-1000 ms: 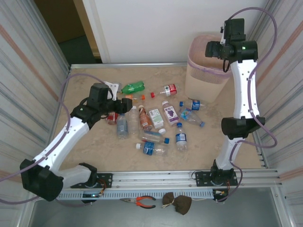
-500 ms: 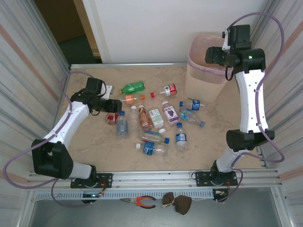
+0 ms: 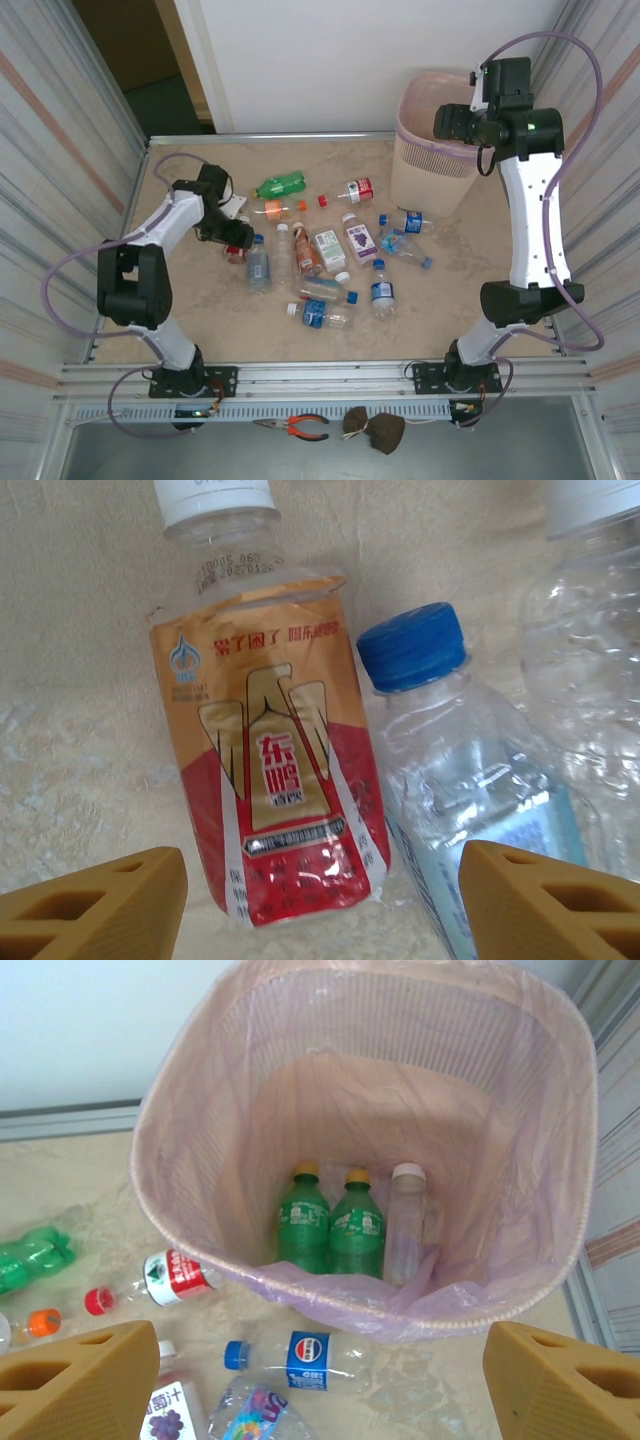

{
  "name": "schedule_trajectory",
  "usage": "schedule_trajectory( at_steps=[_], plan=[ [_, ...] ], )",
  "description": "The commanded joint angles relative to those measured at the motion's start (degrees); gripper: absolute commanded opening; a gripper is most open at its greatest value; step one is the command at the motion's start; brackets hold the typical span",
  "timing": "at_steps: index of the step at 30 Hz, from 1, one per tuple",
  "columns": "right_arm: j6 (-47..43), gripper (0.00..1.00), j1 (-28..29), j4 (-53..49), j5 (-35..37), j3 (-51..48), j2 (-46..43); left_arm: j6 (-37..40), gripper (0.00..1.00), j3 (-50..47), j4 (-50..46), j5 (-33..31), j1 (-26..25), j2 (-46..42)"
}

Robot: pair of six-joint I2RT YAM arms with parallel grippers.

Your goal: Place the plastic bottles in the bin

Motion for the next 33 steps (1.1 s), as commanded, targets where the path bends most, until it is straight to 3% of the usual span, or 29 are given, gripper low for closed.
schedule_trajectory(
  at_steps=[1,33],
  plan=[
    [-0.11,0.83,0.20,0.16,-0.04,-0.41,-2.25,2.44,0.73,2.69,-2.43,-1.01,0.66,1.98],
    [0.31,0.84,0.44,1.81,-1.14,-3.22,-1.86,2.86,0.68,5.03,-5.06,0.90,1.54,13.07]
  ],
)
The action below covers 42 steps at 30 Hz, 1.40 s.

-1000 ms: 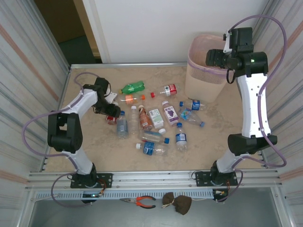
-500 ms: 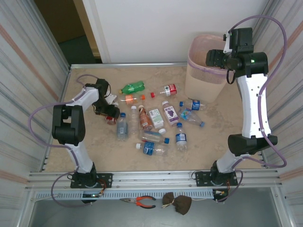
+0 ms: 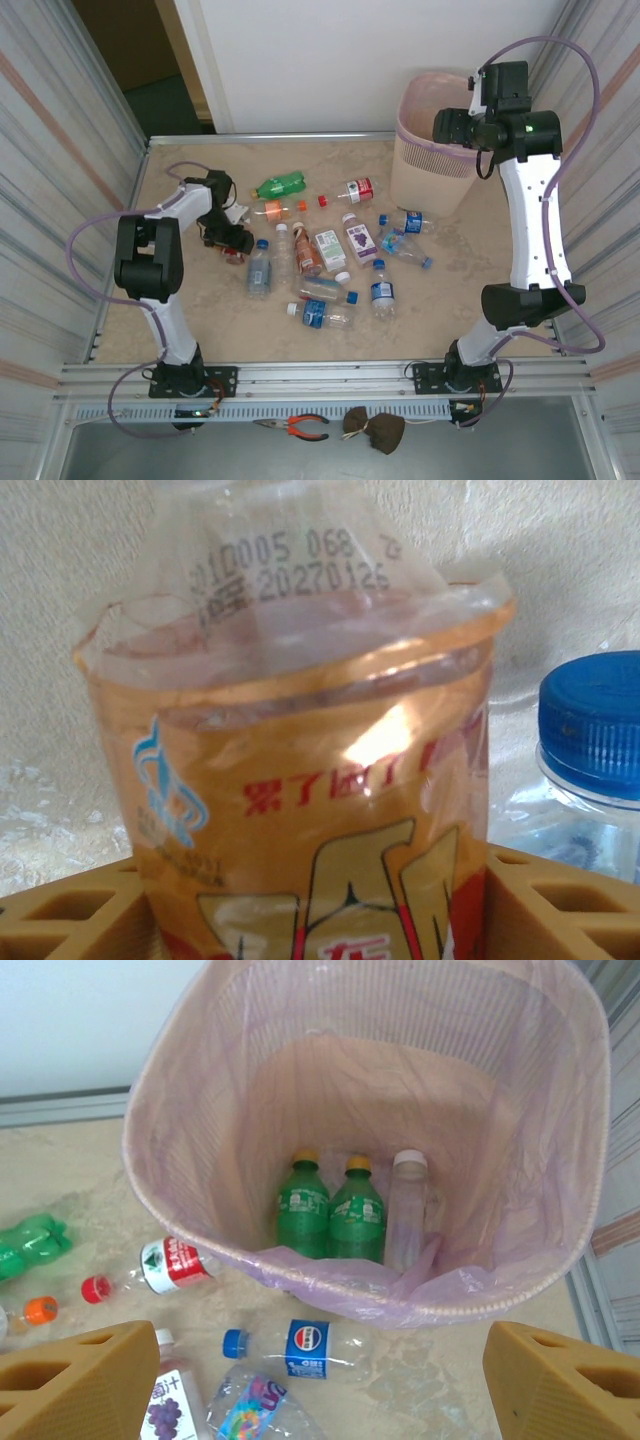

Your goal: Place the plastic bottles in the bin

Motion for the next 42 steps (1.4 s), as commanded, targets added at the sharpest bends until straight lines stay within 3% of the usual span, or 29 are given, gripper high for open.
schedule_trajectory(
  at_steps=[1,17,24,36,42],
  plan=[
    [0.24,0.84,0.41,1.28,-0.90,-0.43,-1.06,1.30,0.68,1.02,-2.46,0.03,-0.31,1.39],
    [0.50,0.83,1.10,1.29,-0.99,-0.73,-1.26,1.34,0.72,-0.97,-3.25,-2.38,-1.26,0.69],
    [0.50,0.83,1.14,1.44,-1.05,-1.06,-1.61,1.25,0.63,-1.76,-2.85,-2.47,-1.33,-0.73],
    [0.50,0.83,1.33,3.18,-2.28,-2.52,-3.62,1.04,0.62,-2.52,-2.45,-0.76,-0.41,-9.48],
    [1.21,0.83,1.34,7.08,-6.89,-5.43,-6.21,0.48,0.62,-2.07,-2.03,0.79,0.39,-16.90]
  ],
)
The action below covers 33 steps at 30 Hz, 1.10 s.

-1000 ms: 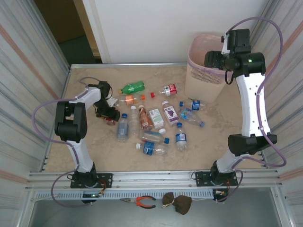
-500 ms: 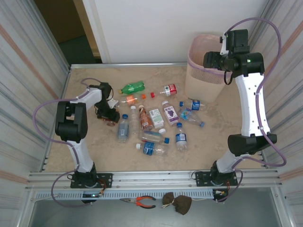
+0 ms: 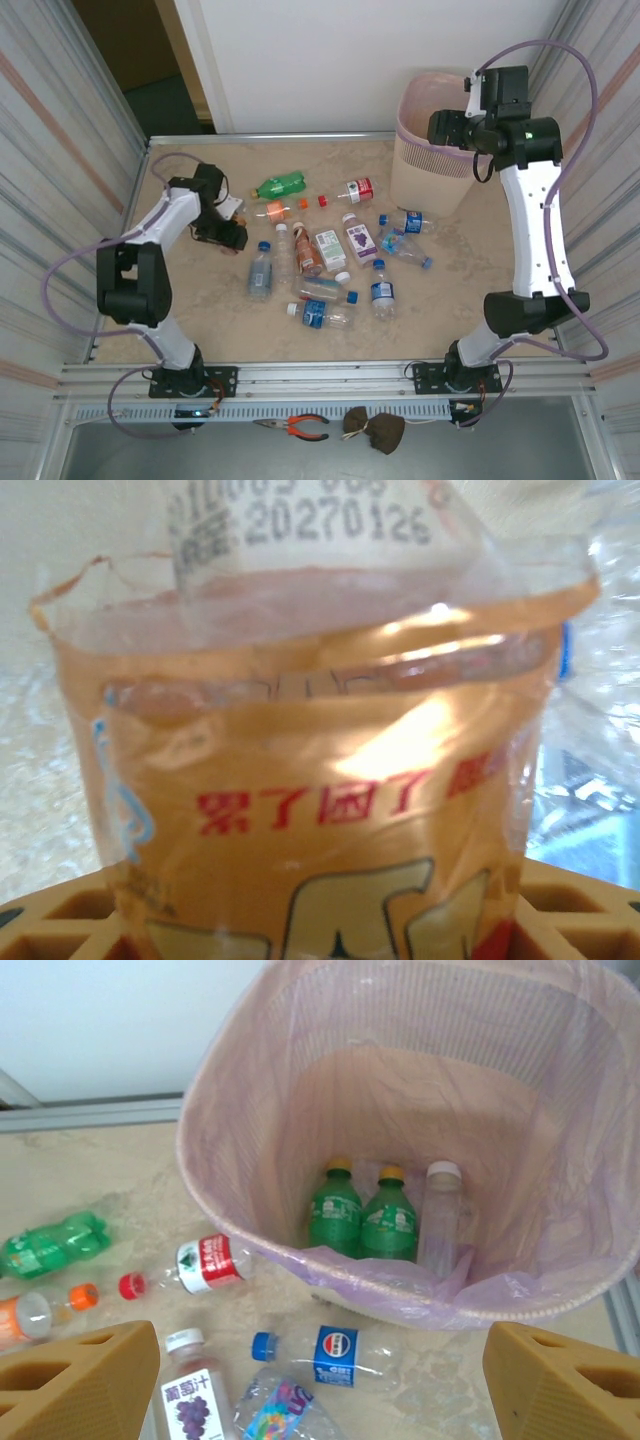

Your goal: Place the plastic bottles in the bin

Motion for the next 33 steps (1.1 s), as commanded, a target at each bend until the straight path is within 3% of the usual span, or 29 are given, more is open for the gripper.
schedule_trajectory(
  at_steps=[1,5,9,19,26,33],
  plan=[
    [1.30,0.83,0.47,4.08,-4.31,-1.74,-3.43,0.04,0.62,0.94,-0.68,2.31,0.43,-5.43],
    [1.81,0.83,0.47,10.20,-10.52,-6.19,-6.70,-0.17,0.61,2.12,1.09,8.83,0.41,-10.71],
    [2.23,0.84,0.47,21.76,-18.54,-16.16,-12.39,-1.13,0.59,3.17,5.63,20.15,0.26,-16.10],
    [8.00,0.87,0.56,48.00,-39.08,-33.26,-23.25,-8.47,0.56,0.57,26.15,40.73,-2.13,-27.65],
    [10.75,0.89,2.78,58.34,-52.33,-36.38,-25.15,-13.32,0.55,-2.31,41.71,48.88,-6.35,-32.33],
    [4.70,0.93,11.58,58.79,-56.61,-35.91,-25.21,-9.63,0.54,1.90,41.81,50.47,-15.89,-31.53]
  ],
)
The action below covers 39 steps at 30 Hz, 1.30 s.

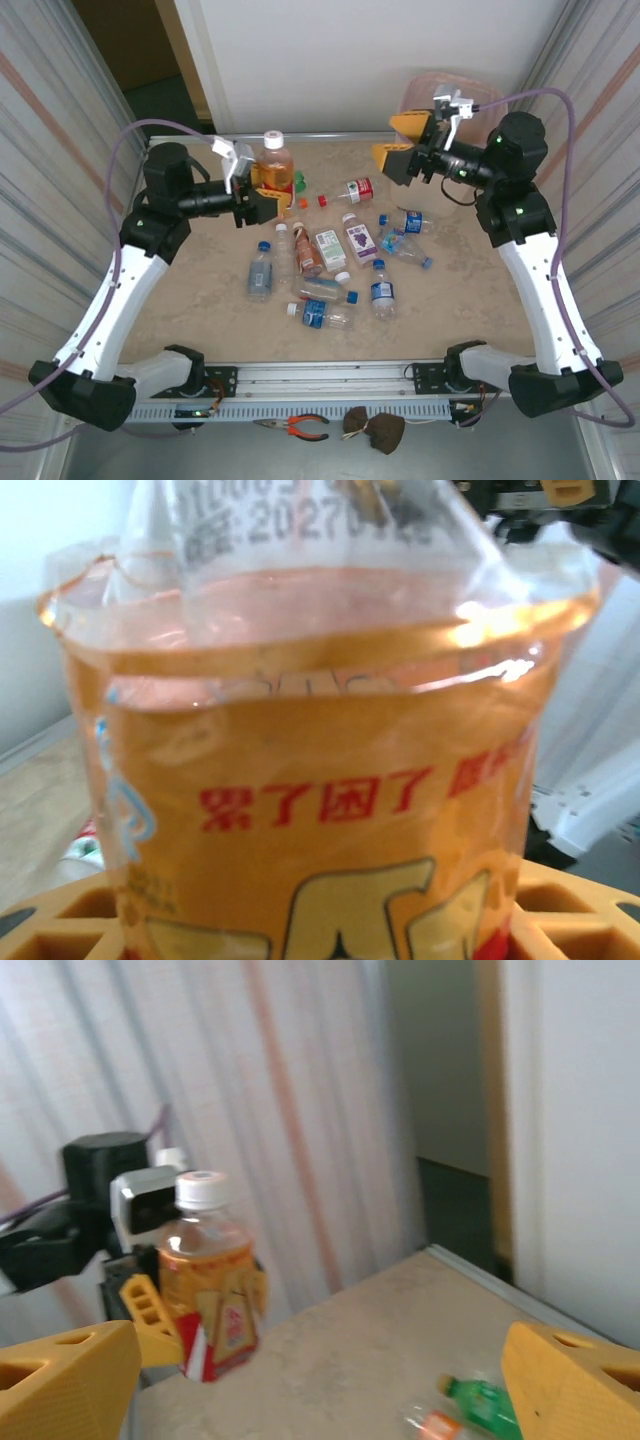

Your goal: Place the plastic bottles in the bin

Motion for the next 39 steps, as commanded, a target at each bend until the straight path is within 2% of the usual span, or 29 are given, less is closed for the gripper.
schedule_trajectory(
  at_steps=[1,8,16,25,39],
  plan=[
    [-2.73,0.93,3.49,2.87,-4.70,0.36,-1.00,1.66,0.54,3.43,2.83,3.25,-3.78,0.19],
    [-3.00,1.00,10.13,2.88,-6.80,1.95,0.27,4.29,0.54,6.79,2.76,2.75,-11.88,1.62],
    [-3.09,0.99,16.26,2.52,-7.28,2.78,2.00,6.09,0.54,8.70,2.62,-0.77,-17.44,2.75],
    [-5.45,0.99,18.44,-0.08,-8.49,1.18,2.95,6.19,0.54,9.10,3.22,-6.37,-18.91,2.79],
    [-7.24,0.79,18.88,-0.24,-10.32,-0.33,4.01,4.28,0.57,7.95,6.27,-6.84,-19.00,2.26]
  ],
)
